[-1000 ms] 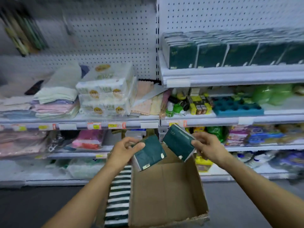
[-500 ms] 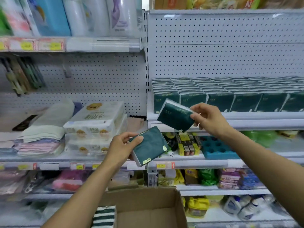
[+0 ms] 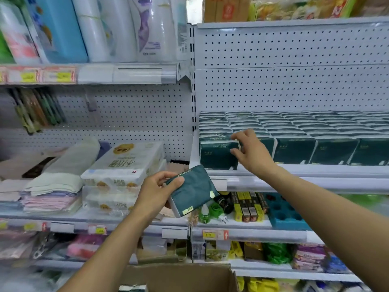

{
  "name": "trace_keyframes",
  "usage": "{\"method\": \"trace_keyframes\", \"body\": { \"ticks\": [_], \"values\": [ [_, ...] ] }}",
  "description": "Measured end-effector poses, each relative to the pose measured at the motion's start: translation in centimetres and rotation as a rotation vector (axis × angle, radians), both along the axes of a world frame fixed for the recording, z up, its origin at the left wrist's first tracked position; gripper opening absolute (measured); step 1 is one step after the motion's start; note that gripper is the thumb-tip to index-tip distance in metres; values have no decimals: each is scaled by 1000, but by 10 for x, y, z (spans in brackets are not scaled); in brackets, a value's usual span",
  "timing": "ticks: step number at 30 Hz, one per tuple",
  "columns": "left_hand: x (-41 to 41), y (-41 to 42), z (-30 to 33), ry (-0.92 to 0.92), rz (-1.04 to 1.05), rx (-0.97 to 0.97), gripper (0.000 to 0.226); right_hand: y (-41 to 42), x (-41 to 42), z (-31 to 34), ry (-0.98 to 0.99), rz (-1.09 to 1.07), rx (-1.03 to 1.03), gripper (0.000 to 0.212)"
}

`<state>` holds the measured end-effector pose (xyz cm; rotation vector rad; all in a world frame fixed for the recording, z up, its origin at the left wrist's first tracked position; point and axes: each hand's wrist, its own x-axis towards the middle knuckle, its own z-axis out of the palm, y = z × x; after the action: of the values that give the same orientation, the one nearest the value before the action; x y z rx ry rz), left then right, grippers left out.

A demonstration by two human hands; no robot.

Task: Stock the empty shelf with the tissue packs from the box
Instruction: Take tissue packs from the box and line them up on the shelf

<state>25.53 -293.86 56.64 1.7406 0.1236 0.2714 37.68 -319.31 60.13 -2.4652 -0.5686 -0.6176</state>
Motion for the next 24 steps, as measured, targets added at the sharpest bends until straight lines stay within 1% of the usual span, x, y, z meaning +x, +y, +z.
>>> {"method": "trace_keyframes", "body": {
  "ticks": [2,4,9,11,13,14,15,17,18,19,20,21,22,24],
  "values": [
    [3,-1,2,-5,-3,3,13,1,2,-5,-58,6,-84,34],
    [7,-3,4,-11,-4,7,12,2,6,-9,-72,-9,-135,35],
    [16,-9,11,-30,-31,-11,5,5,12,-9,-58,-30,-149,36],
    [18,-10,12,-41,-43,-13,4,4,5,-7,-140,-80,-173,41],
    [19,-12,12,-51,-56,6,6,3,-11,-1,-221,-97,-109,50],
    [20,-14,12,-60,-71,26,8,2,-19,2,-176,-61,-31,54],
    [21,-17,12,-75,-98,50,11,1,-28,5,-48,15,58,59],
    [26,-27,13,-116,-159,85,14,0,-43,8,319,219,179,68],
    [28,-33,13,-140,-180,96,15,-3,-46,6,463,303,216,66],
    [32,-40,14,-166,-192,113,16,-6,-48,4,550,369,267,59],
    [35,-48,14,-192,-199,140,17,-11,-47,0,579,403,325,50],
    [38,-55,15,-216,-200,170,19,-19,-45,-2,564,399,365,44],
    [41,-61,16,-238,-185,192,23,-28,-42,-3,528,363,374,42],
    [49,-68,16,-278,-84,208,36,-49,-36,-4,447,258,364,43]
  ]
}}
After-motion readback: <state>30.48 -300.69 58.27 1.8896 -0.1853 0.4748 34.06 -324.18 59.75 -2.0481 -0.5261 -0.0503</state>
